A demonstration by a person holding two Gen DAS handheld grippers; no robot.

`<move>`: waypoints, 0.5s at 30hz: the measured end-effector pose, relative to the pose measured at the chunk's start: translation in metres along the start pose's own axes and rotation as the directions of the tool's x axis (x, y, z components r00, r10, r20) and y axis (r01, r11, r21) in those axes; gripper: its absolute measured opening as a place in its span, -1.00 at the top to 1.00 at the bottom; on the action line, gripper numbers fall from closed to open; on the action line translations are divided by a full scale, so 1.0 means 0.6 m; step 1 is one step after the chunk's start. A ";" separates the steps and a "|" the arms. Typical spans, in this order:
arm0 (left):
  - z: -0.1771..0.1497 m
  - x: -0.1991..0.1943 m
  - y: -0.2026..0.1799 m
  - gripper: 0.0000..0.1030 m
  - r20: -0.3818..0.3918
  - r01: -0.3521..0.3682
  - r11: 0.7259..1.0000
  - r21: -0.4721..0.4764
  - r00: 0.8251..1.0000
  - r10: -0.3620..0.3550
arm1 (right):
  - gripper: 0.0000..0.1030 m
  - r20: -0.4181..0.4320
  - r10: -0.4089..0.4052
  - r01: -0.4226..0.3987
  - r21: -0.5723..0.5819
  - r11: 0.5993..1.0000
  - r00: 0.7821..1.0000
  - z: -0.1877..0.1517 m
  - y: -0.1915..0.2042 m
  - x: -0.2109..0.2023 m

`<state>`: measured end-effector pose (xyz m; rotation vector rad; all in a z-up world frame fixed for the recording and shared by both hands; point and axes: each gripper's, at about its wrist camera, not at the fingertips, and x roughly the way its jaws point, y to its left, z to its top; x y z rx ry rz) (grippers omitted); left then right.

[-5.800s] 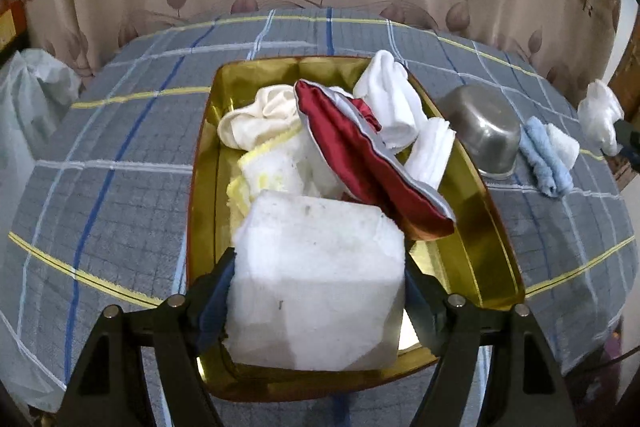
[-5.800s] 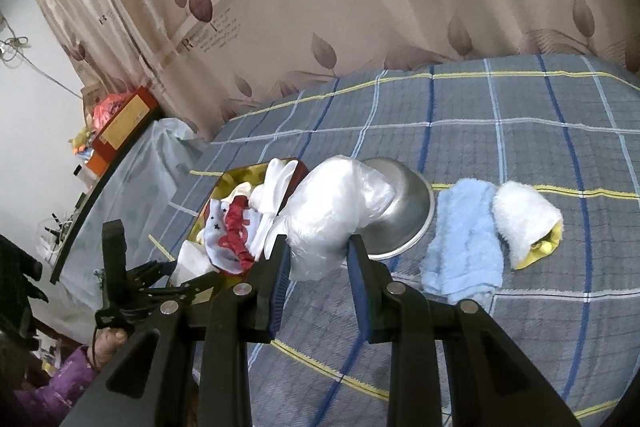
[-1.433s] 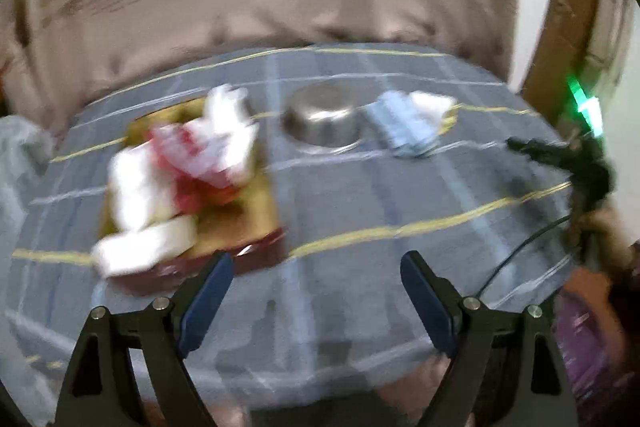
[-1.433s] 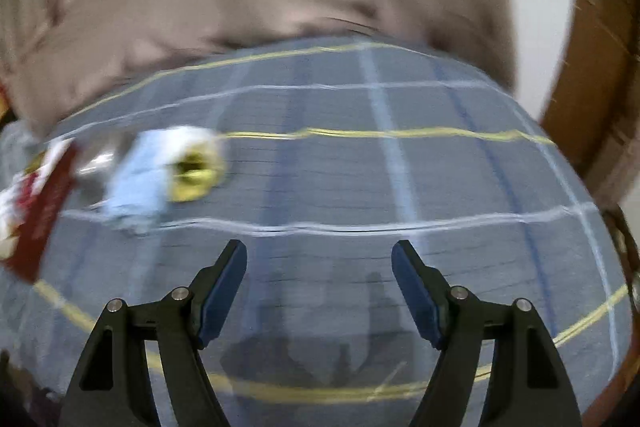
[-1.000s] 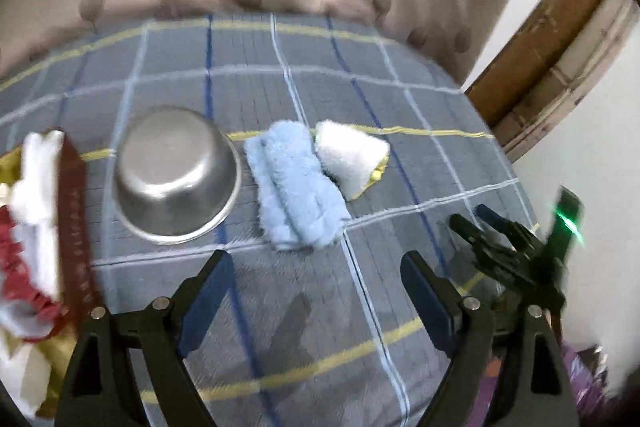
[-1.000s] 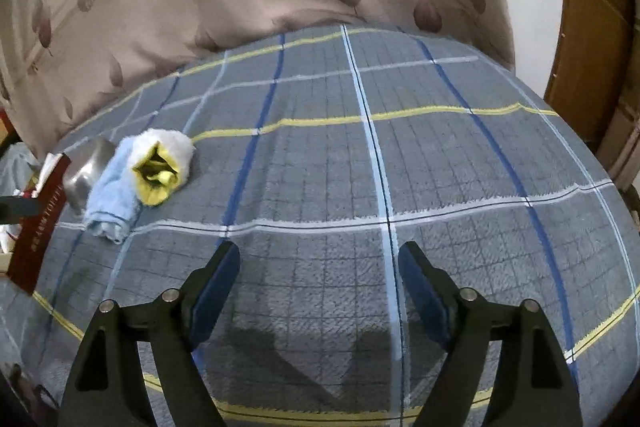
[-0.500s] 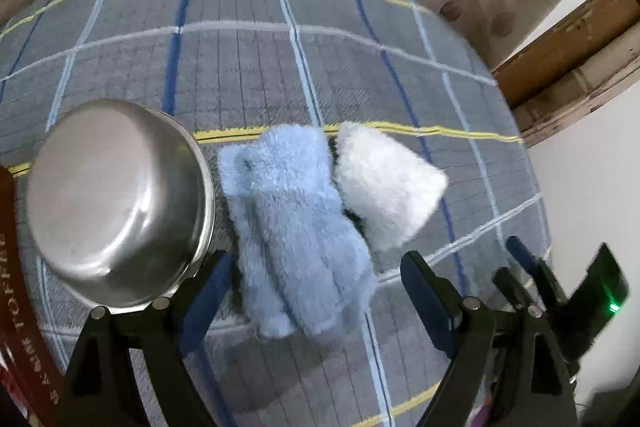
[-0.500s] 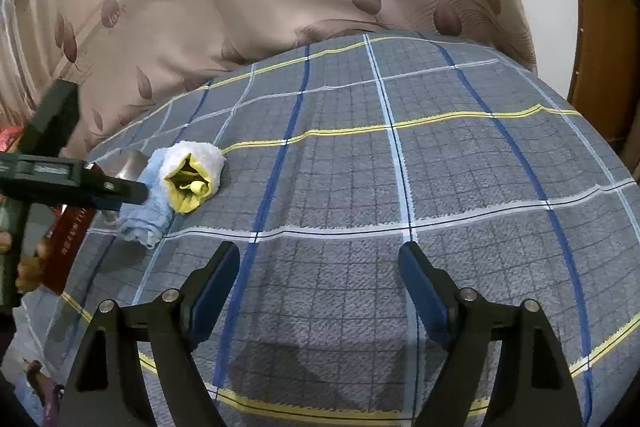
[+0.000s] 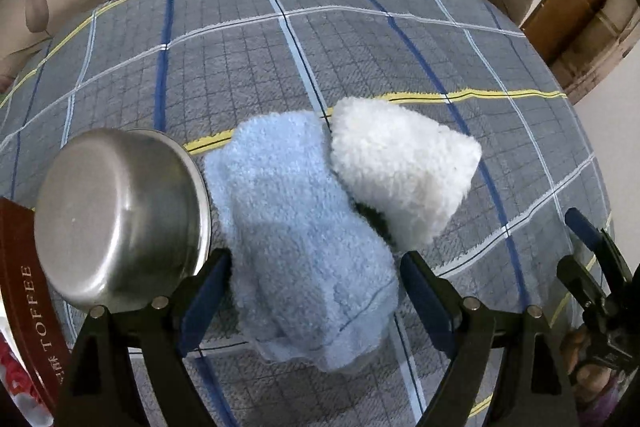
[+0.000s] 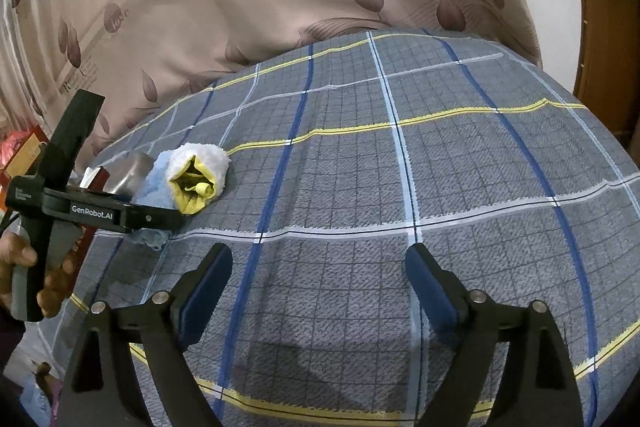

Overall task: Organize soft objects
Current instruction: 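Grasp the blue fuzzy towel with the left gripper and lift it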

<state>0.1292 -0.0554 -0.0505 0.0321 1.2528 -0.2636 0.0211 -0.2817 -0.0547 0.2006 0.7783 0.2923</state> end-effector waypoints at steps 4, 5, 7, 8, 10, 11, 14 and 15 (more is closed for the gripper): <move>-0.009 -0.005 0.006 -0.56 0.022 0.014 1.000 0.008 1.000 -0.015 | -0.71 0.004 -0.001 0.001 0.001 1.000 1.000 -0.001 0.002 0.001; -0.012 -0.010 0.007 -0.32 0.037 -0.003 1.000 0.007 0.999 0.003 | -0.71 0.004 -0.002 0.002 0.003 1.000 1.000 -0.001 0.001 0.000; -0.016 -0.021 0.008 0.44 0.054 0.015 1.000 0.007 0.998 -0.015 | -0.72 0.005 -0.004 0.004 0.007 1.000 1.000 -0.001 0.002 0.001; -0.019 -0.025 0.011 0.44 0.055 0.038 0.999 -0.009 0.998 -0.037 | -0.71 0.005 -0.005 0.005 0.009 1.000 1.000 -0.001 0.002 0.001; -0.024 -0.028 0.007 0.46 0.073 0.010 1.000 -0.005 0.997 -0.010 | -0.71 0.004 -0.007 0.007 0.011 1.000 1.000 -0.002 0.001 0.001; -0.029 -0.029 0.006 0.47 0.083 0.005 1.000 -0.001 0.997 -0.005 | -0.72 0.003 -0.008 0.008 0.013 1.000 1.000 -0.002 0.001 0.002; -0.039 -0.036 0.009 0.48 0.106 0.020 0.999 -0.031 0.994 -0.017 | -0.71 0.000 -0.008 0.008 0.015 1.000 1.000 0.000 0.000 0.002; -0.043 -0.043 0.009 0.48 0.121 0.021 0.999 -0.035 0.993 -0.016 | -0.72 -0.002 -0.008 0.008 0.015 1.000 1.000 0.001 -0.001 0.003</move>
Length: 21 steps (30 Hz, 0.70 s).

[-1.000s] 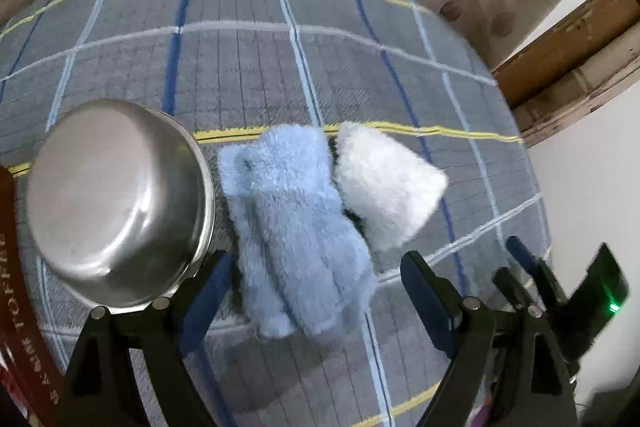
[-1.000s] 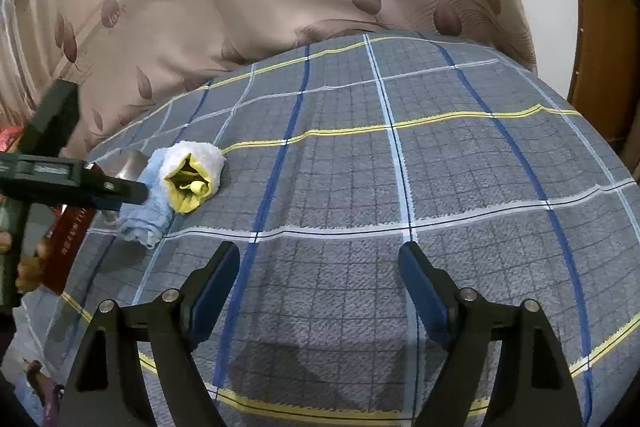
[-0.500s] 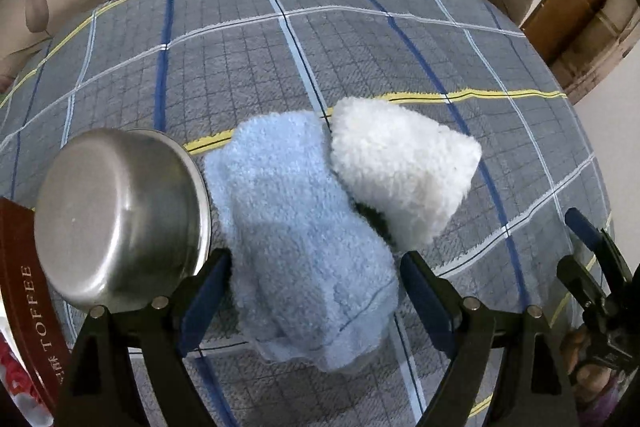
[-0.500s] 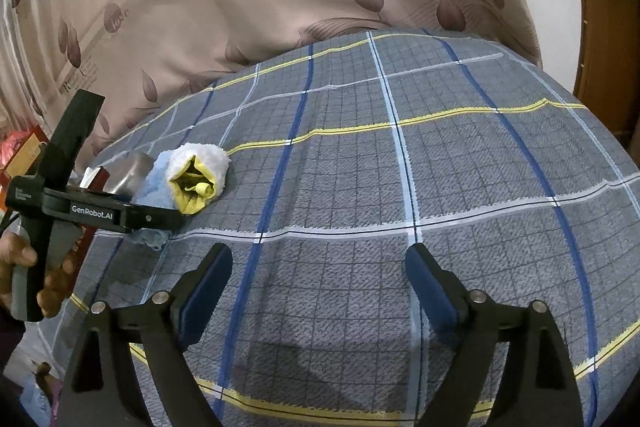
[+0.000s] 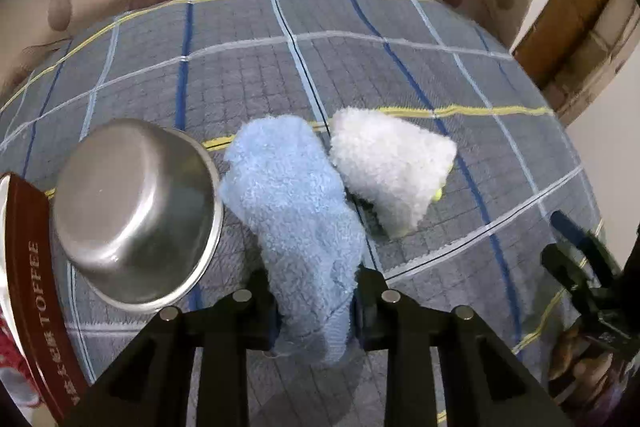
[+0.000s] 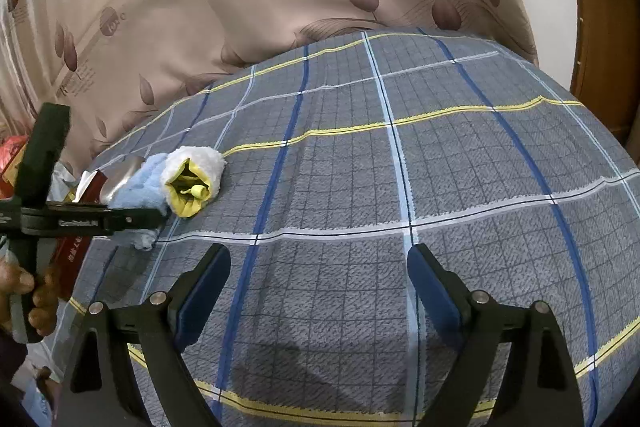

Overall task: Organize soft objects
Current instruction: 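Grasp the blue fuzzy towel with the left gripper and lift it, then carry the blue towel over the tray with the left gripper while the right gripper grasps the white fuzzy sock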

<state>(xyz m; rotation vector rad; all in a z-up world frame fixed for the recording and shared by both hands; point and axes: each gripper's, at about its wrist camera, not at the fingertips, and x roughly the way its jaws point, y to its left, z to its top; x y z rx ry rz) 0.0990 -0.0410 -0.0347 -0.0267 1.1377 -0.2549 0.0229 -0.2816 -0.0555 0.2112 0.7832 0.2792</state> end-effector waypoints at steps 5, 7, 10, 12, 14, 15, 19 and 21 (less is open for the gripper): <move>0.011 -0.030 0.000 0.48 0.061 -0.023 1.000 0.019 0.998 0.022 | -0.72 -0.005 -0.012 0.012 -0.001 1.000 1.000 0.000 0.000 0.003; 0.028 -0.041 0.005 0.48 0.086 -0.035 0.999 0.025 0.996 0.032 | -0.72 -0.009 -0.016 0.016 -0.001 1.000 1.000 0.000 0.000 0.005; 0.057 -0.061 0.022 0.48 0.124 -0.056 0.998 0.027 0.991 0.052 | -0.73 -0.013 -0.019 0.019 -0.001 1.000 1.000 0.000 -0.001 0.006; 0.077 -0.073 0.039 0.48 0.149 -0.084 0.996 0.019 0.986 0.081 | -0.73 -0.017 -0.023 0.023 -0.002 1.000 1.000 0.000 -0.001 0.009; 0.103 -0.076 0.069 0.48 0.162 -0.114 0.993 -0.014 0.980 0.115 | -0.73 -0.023 -0.028 0.028 -0.004 1.000 0.999 -0.001 -0.001 0.011; 0.111 -0.077 0.082 0.48 0.163 -0.118 0.992 -0.032 0.979 0.122 | -0.73 -0.026 -0.031 0.031 -0.007 0.999 0.999 -0.001 0.000 0.012; 0.139 -0.079 0.159 0.47 0.158 -0.140 0.982 -0.128 0.975 0.159 | -0.74 -0.030 -0.034 0.034 -0.015 0.999 0.999 -0.002 0.002 0.014; 0.148 -0.081 0.197 0.47 0.152 -0.162 0.972 -0.168 0.970 0.188 | -0.76 -0.033 -0.038 0.038 -0.016 0.999 0.999 -0.003 0.002 0.014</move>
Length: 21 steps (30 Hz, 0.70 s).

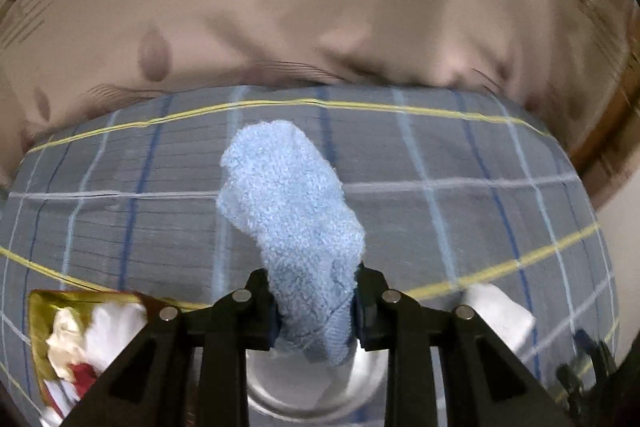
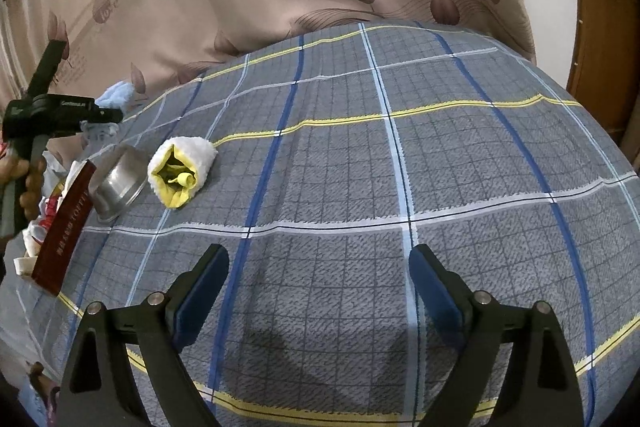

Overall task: Organize soft objects
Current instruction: 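Carry the blue towel over the tray with the left gripper while the right gripper grasps the white fuzzy sock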

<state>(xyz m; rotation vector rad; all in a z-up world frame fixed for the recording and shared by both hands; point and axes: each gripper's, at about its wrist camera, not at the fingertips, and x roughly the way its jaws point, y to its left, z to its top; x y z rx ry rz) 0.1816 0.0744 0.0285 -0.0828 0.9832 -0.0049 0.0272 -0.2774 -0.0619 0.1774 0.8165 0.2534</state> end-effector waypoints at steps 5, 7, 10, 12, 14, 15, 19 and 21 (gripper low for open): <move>0.009 -0.008 0.059 0.46 0.011 -0.057 0.998 -0.039 0.998 0.058 | -0.76 -0.019 -0.016 0.016 -0.009 1.000 1.000 0.002 0.002 0.006; 0.003 -0.022 0.078 0.46 0.019 -0.069 0.996 -0.052 0.997 0.070 | -0.76 -0.014 -0.020 0.020 -0.010 1.000 1.000 0.002 0.004 0.006; -0.014 -0.048 0.105 0.45 0.033 -0.068 0.995 -0.076 0.997 0.071 | -0.76 -0.023 -0.003 0.002 -0.028 1.000 1.000 0.003 0.009 0.005; -0.032 -0.076 0.120 0.45 0.051 -0.071 0.994 -0.084 0.996 0.076 | -0.76 -0.027 0.019 -0.021 -0.057 0.998 0.999 0.007 0.023 0.005; -0.050 -0.102 0.131 0.44 0.068 -0.076 0.993 -0.091 0.994 0.082 | -0.76 -0.035 0.056 -0.059 -0.085 0.995 0.998 0.015 0.047 0.005; -0.062 -0.117 0.137 0.43 0.077 -0.071 0.993 -0.095 0.994 0.078 | -0.76 -0.027 0.071 -0.074 -0.098 0.992 0.997 0.019 0.059 0.004; -0.103 -0.164 0.158 0.39 0.091 -0.044 0.992 -0.122 0.994 0.055 | -0.76 -0.031 0.120 -0.124 -0.202 0.971 0.992 0.042 0.130 0.017; -0.122 -0.186 0.169 0.39 0.092 -0.038 0.991 -0.129 0.994 0.050 | -0.75 -0.030 0.133 -0.136 -0.249 0.959 0.991 0.054 0.161 0.028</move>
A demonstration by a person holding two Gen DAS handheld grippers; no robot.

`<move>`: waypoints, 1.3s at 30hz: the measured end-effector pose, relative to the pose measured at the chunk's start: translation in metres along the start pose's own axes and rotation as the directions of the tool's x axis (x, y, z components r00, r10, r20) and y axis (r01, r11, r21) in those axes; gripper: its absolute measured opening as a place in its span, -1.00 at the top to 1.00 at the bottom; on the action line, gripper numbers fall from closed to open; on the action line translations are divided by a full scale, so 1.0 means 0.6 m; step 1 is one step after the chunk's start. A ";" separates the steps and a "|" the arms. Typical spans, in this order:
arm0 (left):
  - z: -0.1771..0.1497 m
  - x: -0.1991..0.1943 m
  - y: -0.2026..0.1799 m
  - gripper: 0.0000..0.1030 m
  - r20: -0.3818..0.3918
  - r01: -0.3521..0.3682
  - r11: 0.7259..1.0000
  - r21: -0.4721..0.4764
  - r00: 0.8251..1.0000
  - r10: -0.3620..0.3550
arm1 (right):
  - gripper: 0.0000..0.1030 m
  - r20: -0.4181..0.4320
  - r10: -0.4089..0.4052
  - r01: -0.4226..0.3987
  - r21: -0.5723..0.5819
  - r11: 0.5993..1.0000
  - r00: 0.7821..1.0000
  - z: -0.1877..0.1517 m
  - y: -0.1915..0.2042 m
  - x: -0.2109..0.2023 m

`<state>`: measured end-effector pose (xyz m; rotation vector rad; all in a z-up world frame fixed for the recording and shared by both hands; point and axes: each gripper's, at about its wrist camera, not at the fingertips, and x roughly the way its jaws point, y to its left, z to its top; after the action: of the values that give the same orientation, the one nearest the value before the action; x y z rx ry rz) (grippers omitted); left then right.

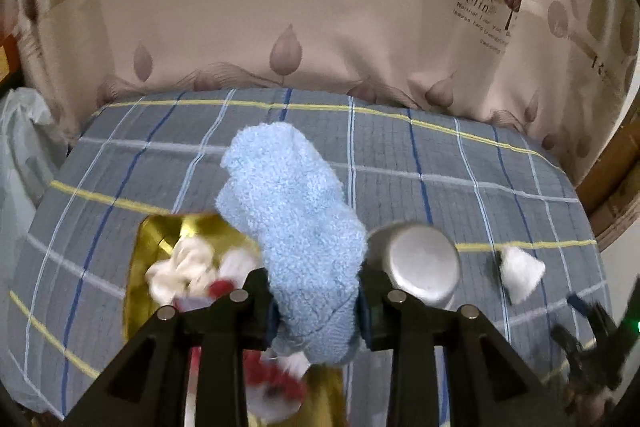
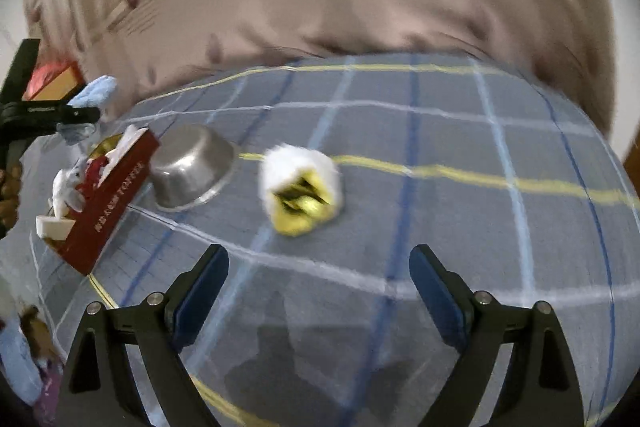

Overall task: Organize soft objects
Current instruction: 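Carry the blue towel over the tray with the left gripper while the right gripper grasps the white fuzzy sock, then lower the blue towel into the tray and open the left gripper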

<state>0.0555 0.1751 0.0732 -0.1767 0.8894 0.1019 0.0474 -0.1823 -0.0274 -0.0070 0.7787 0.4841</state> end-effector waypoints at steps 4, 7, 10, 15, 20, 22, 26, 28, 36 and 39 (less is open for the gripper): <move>-0.028 -0.044 0.031 0.39 0.011 0.001 1.000 -0.022 1.000 -0.001 | -0.74 -0.016 -0.045 0.044 -0.074 0.996 0.999 0.037 0.028 0.041; -0.044 -0.074 0.058 0.39 0.019 -0.008 0.999 -0.045 1.000 0.008 | -0.72 -0.043 -0.075 0.071 -0.098 0.993 0.996 0.054 0.031 0.078; -0.061 -0.099 0.084 0.39 0.025 -0.031 0.998 -0.057 0.999 0.032 | -0.44 -0.065 -0.112 0.104 -0.118 0.988 0.992 0.060 0.032 0.107; -0.083 -0.116 0.113 0.39 0.009 -0.059 0.997 -0.049 0.998 0.060 | 0.32 -0.125 -0.108 0.095 -0.109 0.989 0.986 0.056 0.034 0.137; -0.094 -0.123 0.112 0.39 -0.002 -0.042 0.999 -0.019 0.999 0.042 | 0.41 -0.044 -0.042 0.040 -0.039 0.998 0.998 0.049 0.039 0.085; -0.101 -0.124 0.099 0.39 -0.004 -0.015 1.000 0.004 1.000 0.015 | 0.41 -0.007 -0.014 0.014 -0.030 0.999 1.000 0.036 0.050 0.057; -0.128 -0.115 0.060 0.39 -0.031 0.024 0.997 0.073 0.999 -0.021 | 0.41 0.042 0.047 -0.046 -0.026 0.999 0.998 0.014 0.084 0.022; -0.147 -0.101 0.048 0.37 -0.072 0.057 0.995 0.080 0.996 -0.052 | 0.41 0.051 0.065 -0.064 -0.027 0.998 0.997 0.008 0.098 0.013; -0.190 -0.046 0.041 0.37 -0.150 0.070 0.995 0.072 0.987 -0.058 | 0.41 0.059 0.079 -0.076 -0.051 0.996 0.995 0.007 0.122 0.000; -0.176 -0.012 0.044 0.37 -0.173 0.099 0.994 0.049 0.981 -0.089 | 0.41 0.052 0.078 -0.076 -0.049 0.996 0.996 0.005 0.124 -0.002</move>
<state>-0.0337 0.1802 0.0106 -0.1754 1.0518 -0.0273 0.0177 -0.1160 -0.0118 -0.0078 0.7168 0.5739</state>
